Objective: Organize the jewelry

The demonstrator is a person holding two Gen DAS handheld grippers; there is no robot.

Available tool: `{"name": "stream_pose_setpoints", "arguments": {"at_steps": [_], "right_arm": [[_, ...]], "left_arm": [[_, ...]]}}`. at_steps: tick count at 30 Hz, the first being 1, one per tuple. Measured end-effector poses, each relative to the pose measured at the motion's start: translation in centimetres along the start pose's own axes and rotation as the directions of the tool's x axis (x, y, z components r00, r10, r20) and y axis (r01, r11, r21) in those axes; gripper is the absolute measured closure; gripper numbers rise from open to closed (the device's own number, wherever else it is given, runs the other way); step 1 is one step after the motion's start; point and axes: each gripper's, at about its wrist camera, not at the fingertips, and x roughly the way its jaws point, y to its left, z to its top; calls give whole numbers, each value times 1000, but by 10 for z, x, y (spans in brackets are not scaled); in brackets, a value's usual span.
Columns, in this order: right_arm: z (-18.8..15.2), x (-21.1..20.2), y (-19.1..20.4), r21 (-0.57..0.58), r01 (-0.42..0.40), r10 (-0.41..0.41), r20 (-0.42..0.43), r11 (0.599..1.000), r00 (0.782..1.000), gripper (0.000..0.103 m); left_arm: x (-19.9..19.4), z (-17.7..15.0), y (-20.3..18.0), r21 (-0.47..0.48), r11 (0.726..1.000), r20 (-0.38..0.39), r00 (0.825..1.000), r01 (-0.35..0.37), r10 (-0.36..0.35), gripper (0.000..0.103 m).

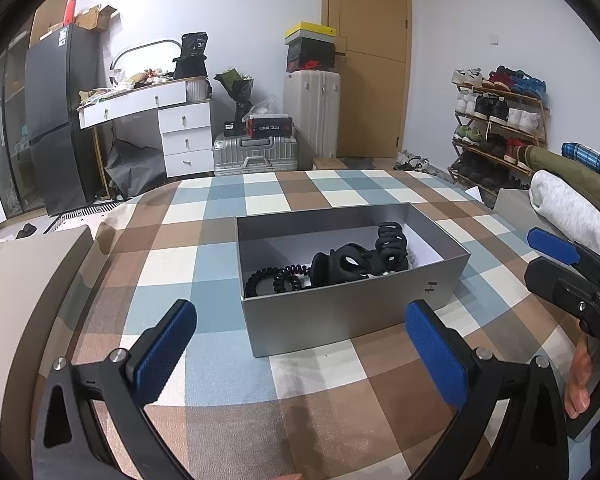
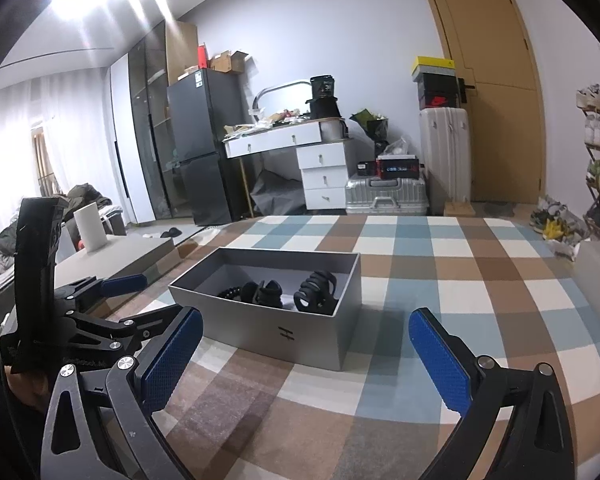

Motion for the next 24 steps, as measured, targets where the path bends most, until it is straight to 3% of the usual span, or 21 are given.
{"name": "stream_pose_setpoints", "arguments": {"at_steps": [24], "right_arm": [[-1, -2, -1, 2, 2, -2, -4, 1000, 1000, 0]], "left_arm": [[0, 0, 0, 1, 1000, -2, 1000, 0, 0, 1]]}}
